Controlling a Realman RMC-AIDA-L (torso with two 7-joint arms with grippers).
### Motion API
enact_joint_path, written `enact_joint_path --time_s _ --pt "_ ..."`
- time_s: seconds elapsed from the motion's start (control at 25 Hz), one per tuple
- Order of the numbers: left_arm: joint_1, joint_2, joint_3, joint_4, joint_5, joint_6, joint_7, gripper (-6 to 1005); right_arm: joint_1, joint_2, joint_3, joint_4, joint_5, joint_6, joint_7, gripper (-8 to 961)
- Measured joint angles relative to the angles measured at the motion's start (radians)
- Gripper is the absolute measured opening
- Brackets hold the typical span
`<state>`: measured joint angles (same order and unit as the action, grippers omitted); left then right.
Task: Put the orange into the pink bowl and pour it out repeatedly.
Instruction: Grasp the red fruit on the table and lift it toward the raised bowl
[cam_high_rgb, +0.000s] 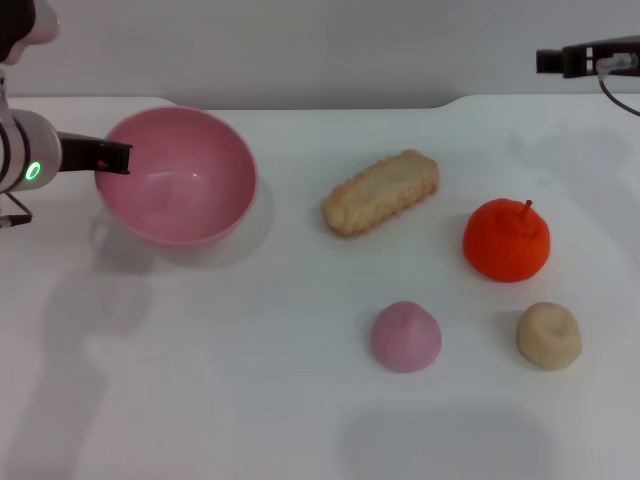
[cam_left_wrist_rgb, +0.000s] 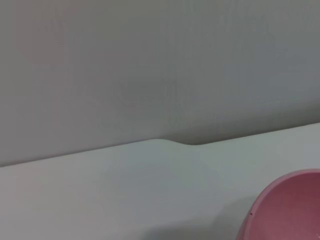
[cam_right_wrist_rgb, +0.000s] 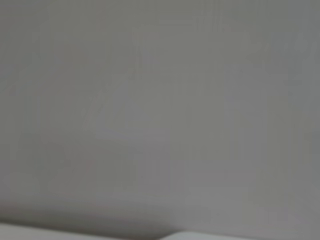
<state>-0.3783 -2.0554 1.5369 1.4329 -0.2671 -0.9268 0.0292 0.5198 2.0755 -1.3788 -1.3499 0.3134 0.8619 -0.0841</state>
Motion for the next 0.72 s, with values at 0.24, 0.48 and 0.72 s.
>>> enact_joint_path --time_s 0.24,0.48,0.72 --pt "-0.023 0.000 -0.001 -0.022 0.000 -0.001 0.000 49 -0.036 0.004 -0.079 -0.067 -0.140 0.096 0.108 760" --pt "-0.039 0.000 -0.001 -0.034 0.001 -0.002 0.000 49 -0.025 0.004 -0.134 -0.055 -0.146 0.171 0.111 761" --pt "-0.042 0.000 -0.001 -0.035 0.004 -0.002 0.000 49 -0.023 0.005 -0.186 -0.035 -0.135 0.166 0.130 761"
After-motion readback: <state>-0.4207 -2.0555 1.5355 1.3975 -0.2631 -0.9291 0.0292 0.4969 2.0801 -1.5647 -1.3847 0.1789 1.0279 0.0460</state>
